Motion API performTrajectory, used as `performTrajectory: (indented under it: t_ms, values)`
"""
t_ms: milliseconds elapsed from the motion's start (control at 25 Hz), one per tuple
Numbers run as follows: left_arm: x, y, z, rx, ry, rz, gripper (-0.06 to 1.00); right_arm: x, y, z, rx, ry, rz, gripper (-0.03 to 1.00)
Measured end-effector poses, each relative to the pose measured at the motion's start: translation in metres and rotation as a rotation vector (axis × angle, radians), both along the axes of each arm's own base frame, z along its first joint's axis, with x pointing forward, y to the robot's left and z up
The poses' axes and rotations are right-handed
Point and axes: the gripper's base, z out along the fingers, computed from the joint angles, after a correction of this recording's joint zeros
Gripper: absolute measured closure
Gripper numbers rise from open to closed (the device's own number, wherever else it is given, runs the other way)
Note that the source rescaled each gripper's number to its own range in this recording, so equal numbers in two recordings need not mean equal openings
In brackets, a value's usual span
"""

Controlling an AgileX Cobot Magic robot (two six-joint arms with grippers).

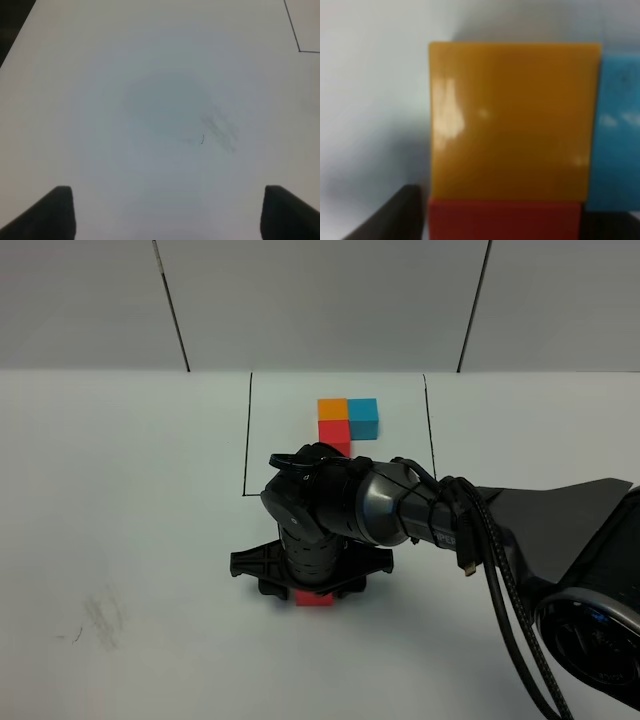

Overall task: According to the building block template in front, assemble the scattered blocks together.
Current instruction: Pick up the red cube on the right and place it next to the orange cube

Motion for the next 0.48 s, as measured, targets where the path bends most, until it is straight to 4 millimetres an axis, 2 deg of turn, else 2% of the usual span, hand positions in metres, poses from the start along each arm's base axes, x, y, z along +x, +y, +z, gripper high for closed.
performTrajectory:
  t_ms: [280, 480]
  values:
    - [0.0, 0.0, 0.0, 0.0, 0.0, 0.0, 0.3, -0.002, -0.006, 0.011, -0.085, 0.042, -0.005, 0.34]
    - [0.0, 0.0, 0.0, 0.0, 0.0, 0.0, 0.3, -0.005, -0.01, 0.039, -0.103, 0.004, 0.068, 0.14]
